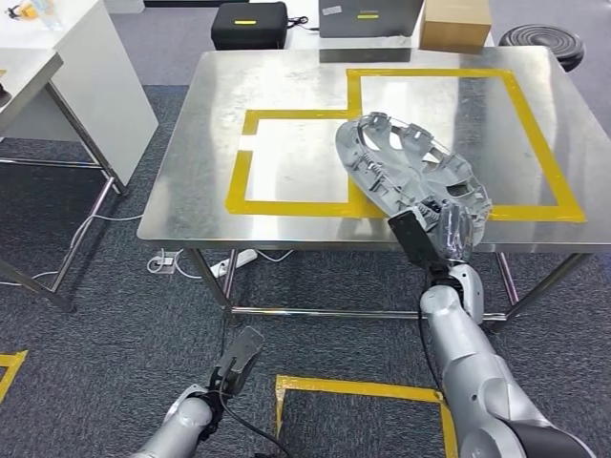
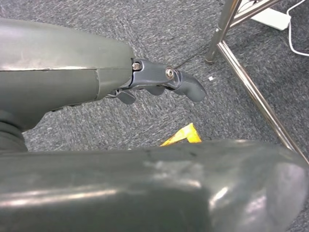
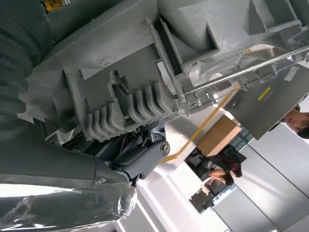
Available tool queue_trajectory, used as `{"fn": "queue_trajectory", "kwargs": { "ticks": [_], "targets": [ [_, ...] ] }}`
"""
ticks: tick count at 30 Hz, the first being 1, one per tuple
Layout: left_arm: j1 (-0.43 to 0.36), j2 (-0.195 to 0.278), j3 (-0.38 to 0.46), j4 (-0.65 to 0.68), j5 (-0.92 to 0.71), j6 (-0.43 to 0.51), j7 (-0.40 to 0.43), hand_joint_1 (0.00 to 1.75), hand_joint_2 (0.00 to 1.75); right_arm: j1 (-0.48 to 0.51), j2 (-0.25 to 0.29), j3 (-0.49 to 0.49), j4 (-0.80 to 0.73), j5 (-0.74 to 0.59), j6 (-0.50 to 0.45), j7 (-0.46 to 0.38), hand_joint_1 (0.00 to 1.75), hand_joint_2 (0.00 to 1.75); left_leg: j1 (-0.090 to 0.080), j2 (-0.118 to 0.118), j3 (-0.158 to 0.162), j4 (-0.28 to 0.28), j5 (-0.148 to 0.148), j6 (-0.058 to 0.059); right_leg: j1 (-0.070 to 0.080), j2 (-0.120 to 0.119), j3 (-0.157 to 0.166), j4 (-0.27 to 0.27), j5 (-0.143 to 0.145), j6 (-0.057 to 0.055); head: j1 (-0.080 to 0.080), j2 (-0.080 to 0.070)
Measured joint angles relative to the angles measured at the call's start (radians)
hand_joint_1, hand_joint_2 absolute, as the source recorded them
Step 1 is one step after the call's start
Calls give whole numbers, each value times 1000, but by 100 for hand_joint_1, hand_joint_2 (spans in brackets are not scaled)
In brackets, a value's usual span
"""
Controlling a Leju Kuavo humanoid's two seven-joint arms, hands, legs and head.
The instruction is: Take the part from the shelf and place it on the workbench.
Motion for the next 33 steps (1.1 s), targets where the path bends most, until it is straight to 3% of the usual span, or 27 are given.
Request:
{"fn": "queue_trajectory", "kwargs": {
  "ticks": [1,2,4,6,8,12,15,20,33],
  "targets": [
    [1,0,0,0,0,0,0,0,0,2,-1,4,1,-5,0,1,175,175,0,0,-17,34,-4,0,0,0,0,0,0,0,0,0],
    [1,1,0,0,0,0,1,0,0,3,-2,7,1,-11,2,2,175,175,0,0,-18,33,11,1,0,0,0,0,0,0,0,0],
    [1,2,0,0,0,0,2,0,0,4,-3,16,2,-20,6,2,175,175,0,1,32,-68,78,6,0,1,2,1,0,1,0,0],
    [-1,3,0,0,0,0,2,0,0,3,-4,24,2,-29,14,1,175,175,0,2,92,-187,118,11,4,3,-2,3,-1,7,0,0],
    [-1,2,0,0,0,0,3,0,0,2,-7,28,2,-44,31,-2,175,175,0,2,110,-233,118,15,9,5,-8,3,0,15,0,0],
    [1,1,0,0,1,0,3,0,0,4,-15,41,2,-88,75,-8,175,175,0,0,108,-240,121,16,11,4,-7,-6,8,-14,2,0],
    [1,1,0,0,1,0,3,0,0,4,-19,55,2,-115,52,-7,175,175,-2,0,107,-239,121,22,10,4,-3,-15,13,-8,1,0],
    [1,1,0,0,1,2,4,0,0,9,-20,81,2,-131,6,-1,175,175,-4,0,106,-239,121,29,7,3,1,-24,17,27,1,0],
    [1,1,0,0,5,2,7,0,0,17,-20,129,2,-157,-43,0,175,175,-1,0,106,-239,123,30,10,3,-3,-20,17,30,1,0]
  ]
}}
